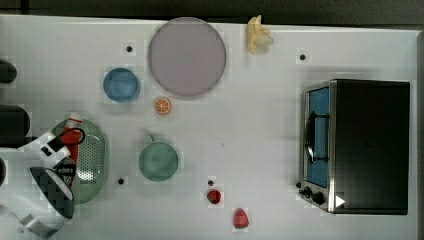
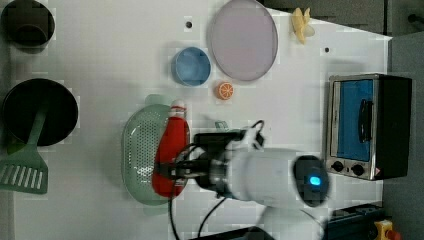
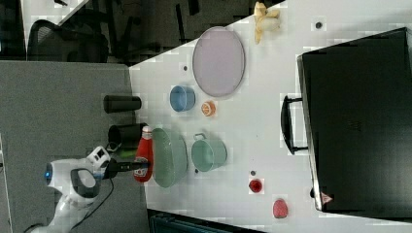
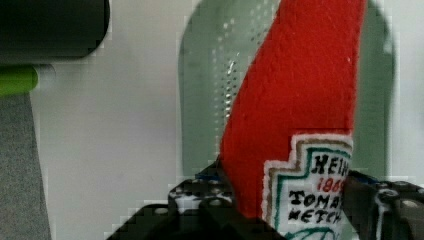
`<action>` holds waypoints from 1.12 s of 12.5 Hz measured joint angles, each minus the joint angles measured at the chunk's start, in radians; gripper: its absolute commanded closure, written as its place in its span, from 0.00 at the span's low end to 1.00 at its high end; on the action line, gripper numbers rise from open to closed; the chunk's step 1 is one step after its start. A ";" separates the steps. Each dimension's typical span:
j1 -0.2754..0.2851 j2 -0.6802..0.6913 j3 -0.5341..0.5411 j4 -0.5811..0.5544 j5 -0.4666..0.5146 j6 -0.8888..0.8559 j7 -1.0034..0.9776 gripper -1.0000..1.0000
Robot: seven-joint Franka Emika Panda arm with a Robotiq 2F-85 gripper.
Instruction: Pick Ketchup from the table and place it in strainer.
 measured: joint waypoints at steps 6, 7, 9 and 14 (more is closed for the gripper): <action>0.013 0.216 -0.048 -0.033 -0.104 0.196 0.113 0.00; 0.011 0.208 -0.054 -0.039 -0.106 0.194 0.134 0.00; 0.004 0.152 -0.059 -0.041 -0.101 0.154 0.177 0.00; -0.101 -0.233 -0.037 -0.008 0.091 -0.155 0.202 0.00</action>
